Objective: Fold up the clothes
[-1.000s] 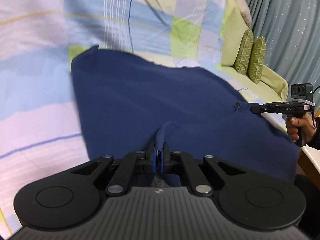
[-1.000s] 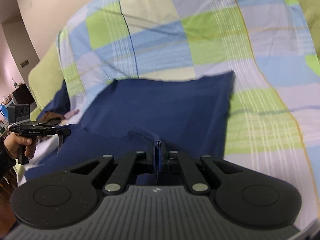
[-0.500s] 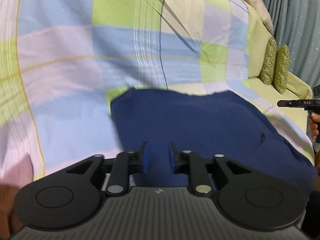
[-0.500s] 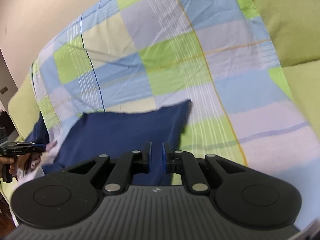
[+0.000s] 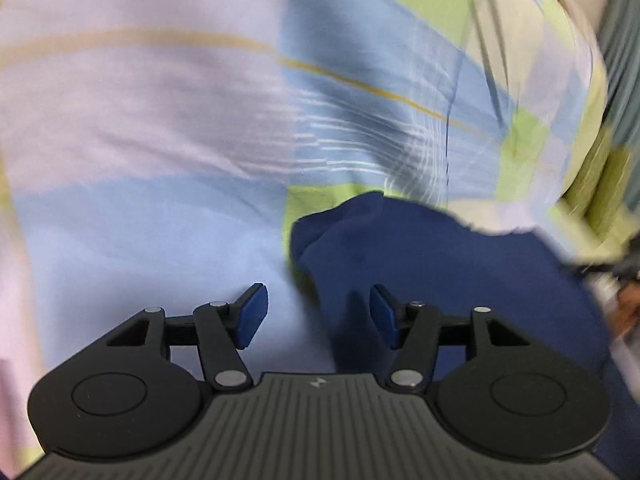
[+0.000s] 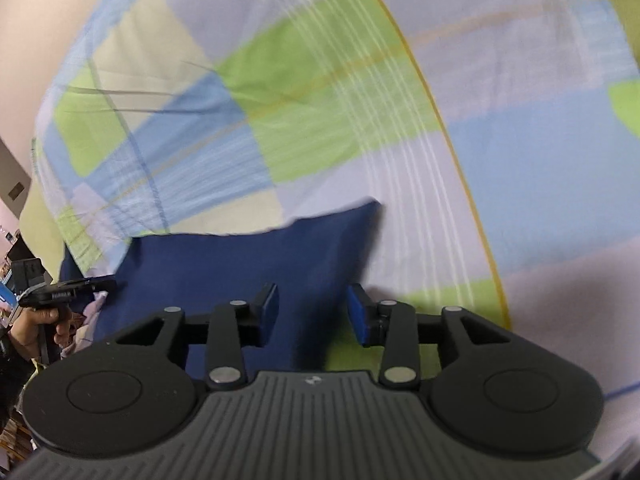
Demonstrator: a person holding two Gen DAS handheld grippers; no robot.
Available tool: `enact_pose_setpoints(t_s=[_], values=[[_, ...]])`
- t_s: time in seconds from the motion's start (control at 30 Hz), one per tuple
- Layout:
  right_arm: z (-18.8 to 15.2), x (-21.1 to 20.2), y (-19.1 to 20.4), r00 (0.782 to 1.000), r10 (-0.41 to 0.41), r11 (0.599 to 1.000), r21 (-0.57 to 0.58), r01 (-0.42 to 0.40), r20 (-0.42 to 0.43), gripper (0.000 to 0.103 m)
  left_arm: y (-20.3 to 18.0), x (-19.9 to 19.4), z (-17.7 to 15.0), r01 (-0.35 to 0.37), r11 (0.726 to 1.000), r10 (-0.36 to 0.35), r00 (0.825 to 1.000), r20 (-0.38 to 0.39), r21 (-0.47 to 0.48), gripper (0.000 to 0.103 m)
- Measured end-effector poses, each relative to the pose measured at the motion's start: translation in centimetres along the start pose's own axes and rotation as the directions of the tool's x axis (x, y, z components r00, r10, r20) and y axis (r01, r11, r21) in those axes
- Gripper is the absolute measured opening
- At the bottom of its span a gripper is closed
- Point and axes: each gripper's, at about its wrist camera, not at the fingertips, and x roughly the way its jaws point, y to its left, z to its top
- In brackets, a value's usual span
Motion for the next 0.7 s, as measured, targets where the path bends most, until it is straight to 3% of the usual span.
enact_pose_setpoints(t_s=[0.03,0.13,0.23,0.3,0.33,0.37,0.53,0.7], values=[[0.0,0.2,-0.3,1.000,0.010,1.000,0.012,-0.010,0.001,0.034,0.2,0.5,0.3,0.055,0.998,-0.055,0.998,0.001,-0.019,0.058],[0.3,1.1,-1.2,0.998,0.060,0.995,0.077,-0.062,0.022,0.034,0.0,1.4,0.7,0.084,0.996,-0.084,0.996,0.007,-0.012,0.052],[1.1,2.5,-1.0,0.996,0.085,0.992,0.090,-0.087,0.027,0.034,0.0,2.3,0.9,0.071,0.997,-0.071,0.997,0.019,-0.017,0.031],[1.6,3.0,-1.2,0.993,0.103,0.985,0.134,-0.109,0.056,0.031,-0.3,2.1,1.1,0.059,0.998,-0.059,0.997,0.047,0.000,0.001],[1.8,3.0,-1.5,0.992,0.109,0.981,0.152,-0.118,0.068,0.023,-0.4,1.9,1.2,0.056,0.998,-0.056,0.997,0.056,0.006,0.001],[2.1,2.9,-1.5,0.991,0.098,0.981,0.157,-0.111,0.088,0.004,-0.5,1.6,1.2,0.055,0.998,-0.056,0.996,0.068,0.014,0.000],[2.9,0.5,1.4,0.984,0.112,0.991,0.061,-0.121,0.140,0.003,-3.6,-3.9,0.3,0.099,0.988,-0.119,0.979,0.166,0.121,0.000],[1.2,-7.5,7.9,0.954,0.217,0.970,-0.153,-0.188,0.206,0.003,-7.0,-10.9,-4.2,0.137,0.960,-0.188,0.962,0.200,0.245,0.000]])
